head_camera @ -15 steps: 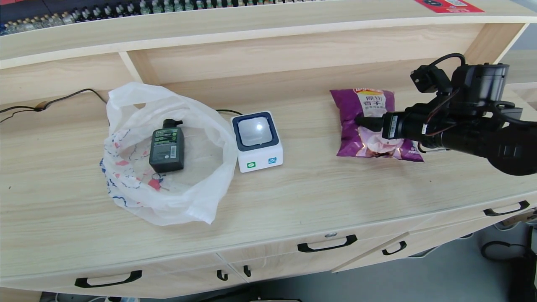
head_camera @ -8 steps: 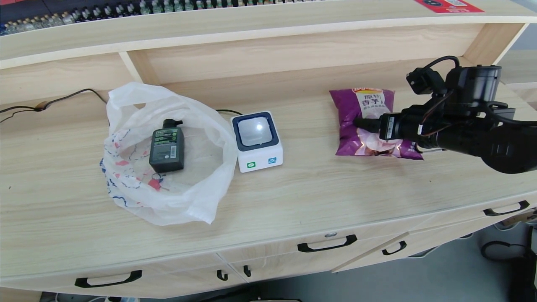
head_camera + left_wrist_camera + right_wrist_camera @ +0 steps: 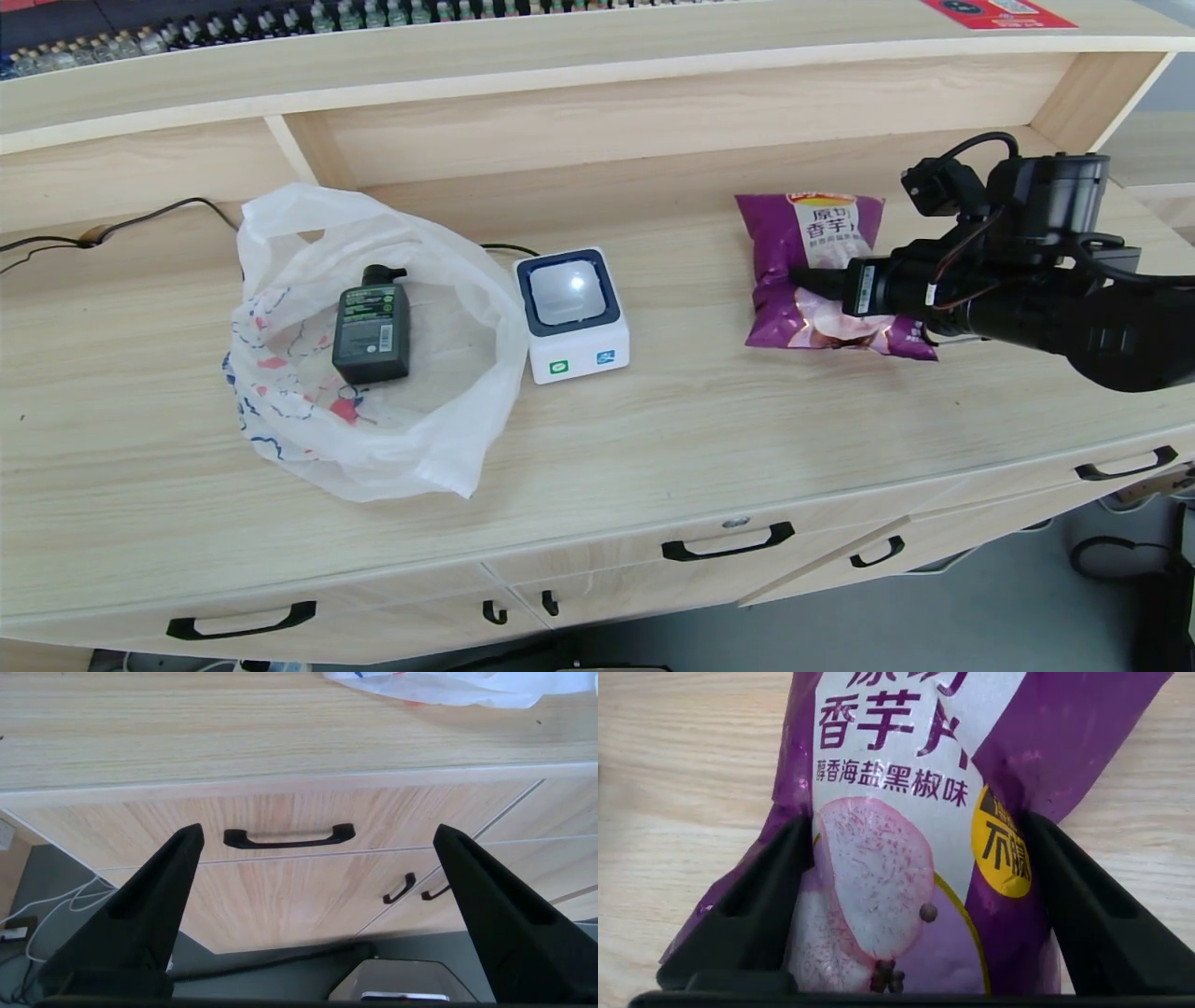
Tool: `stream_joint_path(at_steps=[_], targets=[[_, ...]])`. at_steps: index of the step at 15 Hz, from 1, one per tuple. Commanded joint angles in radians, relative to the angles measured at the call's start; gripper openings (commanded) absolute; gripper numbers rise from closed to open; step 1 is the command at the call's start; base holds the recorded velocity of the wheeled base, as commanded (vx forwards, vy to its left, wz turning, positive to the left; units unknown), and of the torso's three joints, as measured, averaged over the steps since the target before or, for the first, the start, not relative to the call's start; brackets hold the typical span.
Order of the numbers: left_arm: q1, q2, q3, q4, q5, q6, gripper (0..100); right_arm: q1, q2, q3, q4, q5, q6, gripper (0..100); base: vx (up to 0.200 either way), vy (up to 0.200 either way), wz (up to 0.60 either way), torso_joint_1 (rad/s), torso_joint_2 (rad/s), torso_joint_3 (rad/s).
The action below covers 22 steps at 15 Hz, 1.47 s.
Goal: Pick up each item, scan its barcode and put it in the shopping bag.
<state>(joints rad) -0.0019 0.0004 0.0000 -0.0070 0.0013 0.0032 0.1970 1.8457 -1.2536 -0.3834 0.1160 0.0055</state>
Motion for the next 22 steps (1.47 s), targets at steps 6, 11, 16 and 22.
stream_joint_path(at_steps=[6, 11, 16, 22], targets=[[0.0, 0.0, 0.0, -0.001, 0.0, 0.0, 100, -0.001, -0.013, 0.016, 0.001, -0.001, 0.002, 0, 0.0, 0.0, 0.0, 0.0, 0.0, 0.0], [0.0, 0.0, 0.0, 0.002, 0.0, 0.0, 100, 0.001, -0.005, -0.032, -0.015, -0.001, -0.001, 0, 0.0, 0.0, 0.0, 0.0, 0.0, 0.0], [0.0, 0.0, 0.0, 0.005, 0.0, 0.0, 100, 0.001, -0.056, -0.066, -0.015, 0.001, 0.002, 0, 0.0, 0.0, 0.0, 0.0, 0.0, 0.0], [0.0, 0.0, 0.0, 0.005, 0.0, 0.0, 100, 0.021, -0.177, -0.049, -0.017, 0.008, 0.027, 0, 0.0, 0.0, 0.0, 0.0, 0.0, 0.0]])
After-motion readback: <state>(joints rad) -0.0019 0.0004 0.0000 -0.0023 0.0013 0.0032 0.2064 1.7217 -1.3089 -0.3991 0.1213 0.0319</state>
